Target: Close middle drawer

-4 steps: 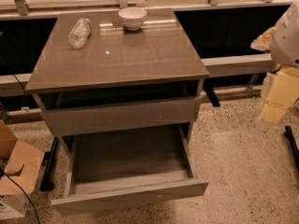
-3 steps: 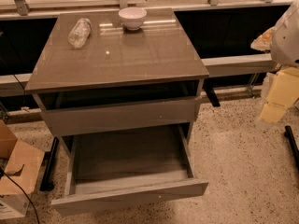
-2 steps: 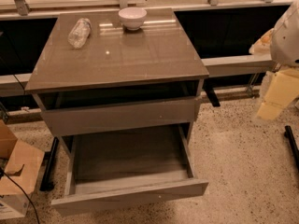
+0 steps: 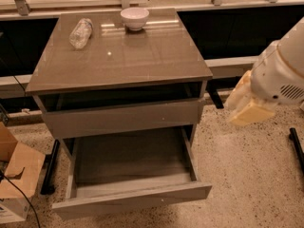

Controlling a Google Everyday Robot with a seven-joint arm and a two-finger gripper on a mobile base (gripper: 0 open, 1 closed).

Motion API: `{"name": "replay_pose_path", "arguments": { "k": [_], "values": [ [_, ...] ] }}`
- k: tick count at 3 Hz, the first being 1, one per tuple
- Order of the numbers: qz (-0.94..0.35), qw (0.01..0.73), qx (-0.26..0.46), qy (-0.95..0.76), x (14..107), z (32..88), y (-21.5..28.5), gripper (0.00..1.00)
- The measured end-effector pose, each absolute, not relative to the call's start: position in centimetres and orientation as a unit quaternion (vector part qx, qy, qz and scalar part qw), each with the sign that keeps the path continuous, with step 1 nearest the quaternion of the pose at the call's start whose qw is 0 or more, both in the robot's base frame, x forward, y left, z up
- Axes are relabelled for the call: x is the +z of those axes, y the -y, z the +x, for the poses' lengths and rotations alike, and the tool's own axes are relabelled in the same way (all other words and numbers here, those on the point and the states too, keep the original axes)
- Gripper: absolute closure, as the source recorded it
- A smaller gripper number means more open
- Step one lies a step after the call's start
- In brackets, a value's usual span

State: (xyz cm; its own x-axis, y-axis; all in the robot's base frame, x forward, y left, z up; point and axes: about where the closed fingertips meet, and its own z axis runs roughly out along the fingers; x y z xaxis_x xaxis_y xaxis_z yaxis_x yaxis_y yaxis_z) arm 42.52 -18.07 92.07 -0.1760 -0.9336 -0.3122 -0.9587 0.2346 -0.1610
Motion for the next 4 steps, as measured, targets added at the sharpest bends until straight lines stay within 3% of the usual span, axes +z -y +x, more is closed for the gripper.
{"name": "replay_pose_path", "arguments": {
  "k": [1,2,4],
  "values": [
    [-0.622,0.192,0.098,-0.753,86.5,42.4,15.0,0.85],
    [-0.620,0.196,0.098,-0.753,86.3,42.4,14.7,1.00],
    [-0.608,0.181,0.139,-0.761,81.4,42.4,13.1,1.00]
  ]
}}
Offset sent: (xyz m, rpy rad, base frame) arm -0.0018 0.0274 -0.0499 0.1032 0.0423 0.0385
